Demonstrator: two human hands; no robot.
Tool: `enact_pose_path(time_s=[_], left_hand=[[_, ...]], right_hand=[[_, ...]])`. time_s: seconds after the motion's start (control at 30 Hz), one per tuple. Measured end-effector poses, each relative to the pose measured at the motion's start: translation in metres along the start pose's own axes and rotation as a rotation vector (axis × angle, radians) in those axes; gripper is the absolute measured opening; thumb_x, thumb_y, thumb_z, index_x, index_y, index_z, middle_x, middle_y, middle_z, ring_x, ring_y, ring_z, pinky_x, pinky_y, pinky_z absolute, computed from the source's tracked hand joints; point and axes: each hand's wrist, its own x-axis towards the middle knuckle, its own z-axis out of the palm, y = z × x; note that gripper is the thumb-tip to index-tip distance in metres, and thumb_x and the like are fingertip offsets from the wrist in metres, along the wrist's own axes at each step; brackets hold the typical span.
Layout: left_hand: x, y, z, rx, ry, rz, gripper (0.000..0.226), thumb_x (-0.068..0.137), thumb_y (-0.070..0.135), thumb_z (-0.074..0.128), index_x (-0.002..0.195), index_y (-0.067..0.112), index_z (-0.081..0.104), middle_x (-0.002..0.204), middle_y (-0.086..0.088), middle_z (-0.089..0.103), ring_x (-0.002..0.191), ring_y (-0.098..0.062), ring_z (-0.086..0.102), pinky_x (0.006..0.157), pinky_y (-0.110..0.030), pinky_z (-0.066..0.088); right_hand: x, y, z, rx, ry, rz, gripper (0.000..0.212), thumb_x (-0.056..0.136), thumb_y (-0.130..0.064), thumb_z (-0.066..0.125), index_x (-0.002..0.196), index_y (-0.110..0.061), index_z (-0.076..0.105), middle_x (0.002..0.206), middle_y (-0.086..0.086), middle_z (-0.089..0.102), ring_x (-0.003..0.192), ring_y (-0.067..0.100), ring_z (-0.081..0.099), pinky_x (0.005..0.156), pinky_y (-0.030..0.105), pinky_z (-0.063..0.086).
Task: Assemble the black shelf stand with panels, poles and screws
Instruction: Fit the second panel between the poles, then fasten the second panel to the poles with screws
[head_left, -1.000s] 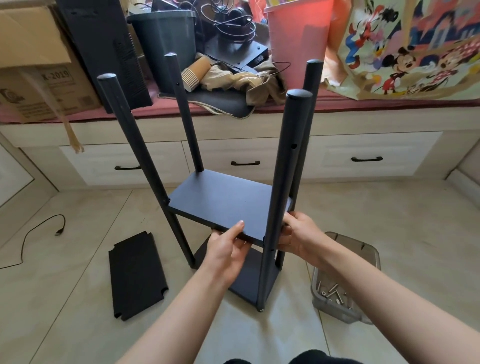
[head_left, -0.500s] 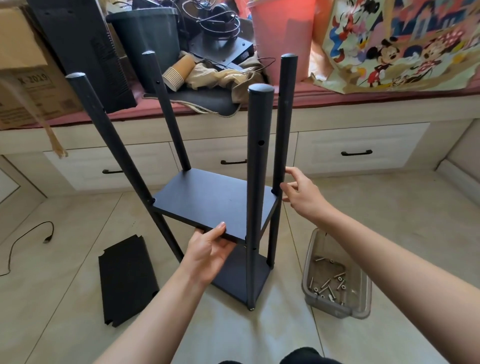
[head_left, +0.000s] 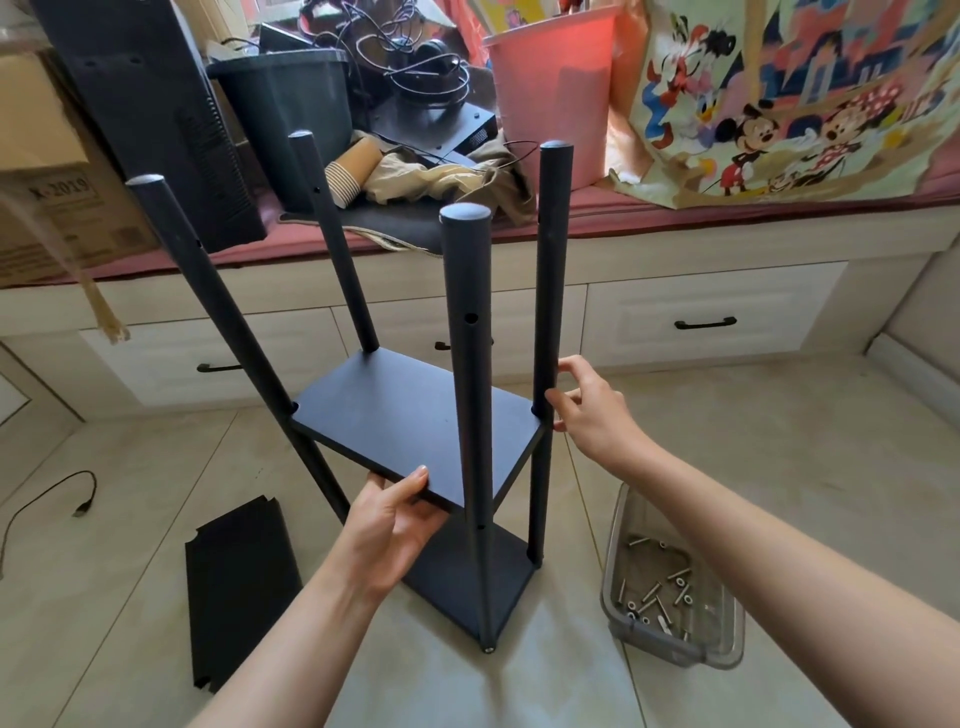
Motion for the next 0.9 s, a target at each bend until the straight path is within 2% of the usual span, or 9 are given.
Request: enact_pose_path(time_s=[0.1, 0.27, 0.4, 0.53, 0.63, 0.8, 0.9], left_hand=[[0.0, 0.001, 0.001, 0.018, -0.004, -0.004, 0.043, 0.099, -0.003, 0.046, 0.142, 0.004, 0.048, 0.115, -0.014, 0.072, 0.102, -0.034, 0.073, 0.085, -0.052, 0.059], [0.001, 0.004, 0.001, 0.026, 0.021, -0.018, 0.046, 0.099, -0.002, 0.047, 0.144, 0.005, 0.046, 0.124, -0.017, 0.068, 0.109, -0.037, 0.069, 0.084, -0.053, 0.06], [0.002, 0.002, 0.002, 0.014, 0.015, -0.016, 0.046, 0.099, -0.002, 0.047, 0.144, 0.006, 0.046, 0.129, -0.017, 0.066, 0.111, -0.036, 0.069, 0.084, -0.051, 0.06], [0.003, 0.002, 0.004, 0.008, 0.012, -0.007, 0.043, 0.1, -0.001, 0.044, 0.142, 0.006, 0.047, 0.123, -0.016, 0.069, 0.108, -0.034, 0.07, 0.075, -0.047, 0.062], [0.005, 0.002, 0.004, 0.016, 0.001, -0.01, 0.042, 0.101, 0.0, 0.043, 0.141, 0.007, 0.048, 0.125, -0.016, 0.068, 0.113, -0.034, 0.067, 0.073, -0.045, 0.062], [0.006, 0.001, 0.002, 0.03, -0.024, -0.033, 0.047, 0.1, 0.004, 0.043, 0.147, 0.005, 0.045, 0.142, -0.018, 0.058, 0.125, -0.034, 0.061, 0.084, -0.045, 0.061], [0.006, 0.0, 0.002, 0.022, -0.018, -0.031, 0.056, 0.093, 0.006, 0.05, 0.148, 0.006, 0.044, 0.144, -0.017, 0.056, 0.128, -0.033, 0.058, 0.089, -0.045, 0.059]], right_hand=[[-0.002, -0.001, -0.001, 0.005, -0.012, 0.03, 0.018, 0.1, -0.029, 0.054, 0.117, -0.033, 0.053, 0.105, -0.001, 0.068, 0.106, 0.022, 0.063, 0.094, 0.047, 0.053], [-0.013, 0.011, -0.008, -0.063, -0.027, 0.09, 0.046, 0.096, -0.032, 0.061, 0.139, -0.02, 0.049, 0.12, -0.003, 0.062, 0.119, 0.019, 0.056, 0.097, 0.045, 0.052], [-0.03, 0.052, -0.022, -0.147, -0.087, 0.187, 0.038, 0.096, -0.026, 0.062, 0.132, -0.013, 0.056, 0.118, 0.004, 0.065, 0.111, 0.02, 0.062, 0.098, 0.041, 0.053], [-0.052, 0.108, -0.023, -0.321, -0.192, 0.298, 0.03, 0.096, -0.026, 0.062, 0.122, -0.011, 0.066, 0.12, 0.006, 0.067, 0.117, 0.023, 0.06, 0.102, 0.034, 0.046], [-0.068, 0.148, -0.011, -0.373, -0.269, 0.393, 0.028, 0.098, -0.029, 0.058, 0.117, -0.012, 0.068, 0.117, 0.007, 0.069, 0.114, 0.023, 0.061, 0.095, 0.031, 0.047], [-0.09, 0.181, 0.017, -0.377, -0.425, 0.458, 0.033, 0.099, -0.039, 0.054, 0.107, -0.012, 0.07, 0.106, 0.007, 0.071, 0.098, 0.02, 0.063, 0.079, 0.028, 0.044], [-0.1, 0.192, 0.031, -0.415, -0.425, 0.48, 0.037, 0.095, -0.042, 0.057, 0.111, -0.01, 0.066, 0.11, 0.009, 0.068, 0.102, 0.025, 0.062, 0.08, 0.03, 0.045]])
